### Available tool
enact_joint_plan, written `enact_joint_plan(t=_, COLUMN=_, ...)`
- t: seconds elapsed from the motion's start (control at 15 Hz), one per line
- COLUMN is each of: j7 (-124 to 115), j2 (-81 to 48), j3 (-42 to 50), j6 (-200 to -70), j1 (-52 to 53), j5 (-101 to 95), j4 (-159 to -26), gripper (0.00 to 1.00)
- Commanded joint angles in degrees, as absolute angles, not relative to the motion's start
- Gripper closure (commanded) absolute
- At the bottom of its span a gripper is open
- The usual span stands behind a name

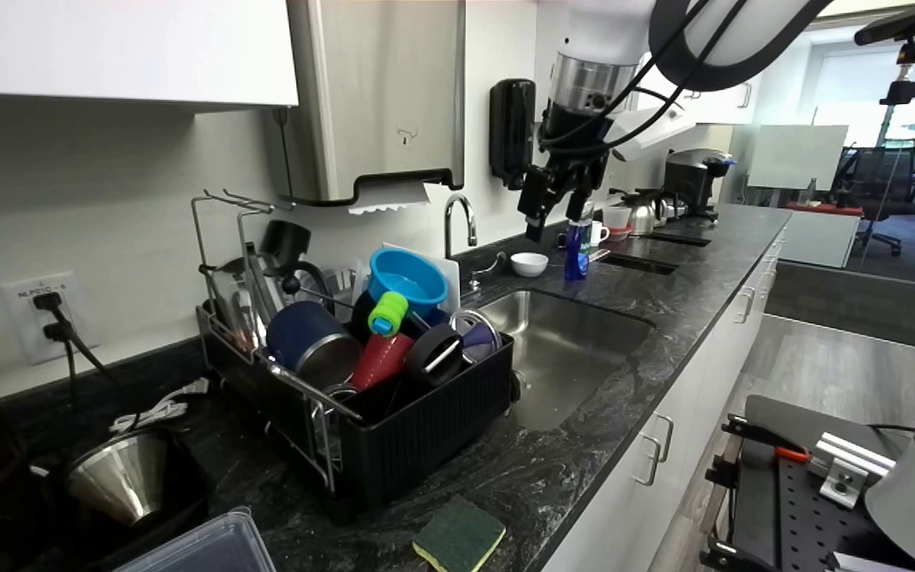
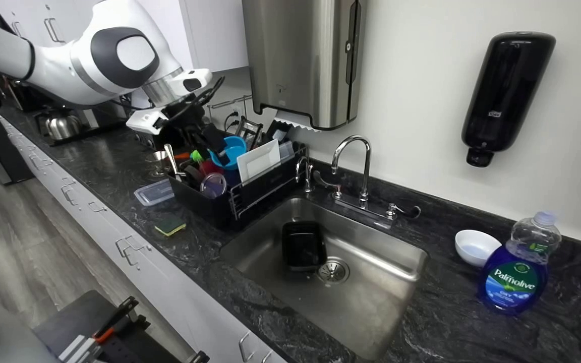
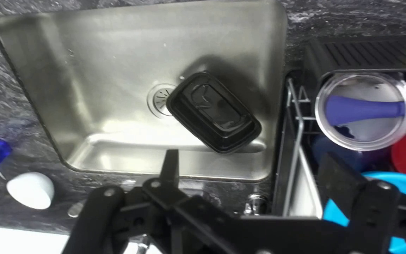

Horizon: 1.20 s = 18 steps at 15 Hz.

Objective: Pick up the light blue object and put it in the sink

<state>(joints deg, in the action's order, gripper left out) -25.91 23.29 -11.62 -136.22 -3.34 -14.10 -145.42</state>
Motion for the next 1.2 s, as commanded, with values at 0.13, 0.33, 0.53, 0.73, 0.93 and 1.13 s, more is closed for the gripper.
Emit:
enact_joint_plan(t=0.13, j7=-12.4, j2=20.9, j3=-9.8, j6=-143.4, j1=3.6, j5=-9.4, j4=-145.2, gripper=0.00)
enact_joint_plan(t=0.33, j7=-4.6, j2=18.0, j3=-9.3, j6=-147.5, j1=6.4, j5=-7.9, j4=-144.4, gripper=0.00)
enact_joint_plan(t=0.53, j7=0.8, j2=14.9, j3=-9.0, j6=-152.5, j1=7.7, j5=-7.6, j4=-143.7, gripper=0.00)
enact_joint_plan(t=0.73, j7=6.3, j2=12.0, j3=-9.0, j6=-155.9, j1=8.9, j5=-8.0, j4=-142.5, gripper=0.00)
enact_joint_plan(t=0.93, j7=13.9, j2=9.6, j3=-8.4, j6=-156.8, j1=10.5, j5=-7.4, j4=-141.3, gripper=0.00)
enact_joint_plan(t=1.13, j7=21.4, j2=8.8, j3=-8.5, j6=-156.1, j1=11.3, j5=-8.8, j4=-141.1, gripper=0.00)
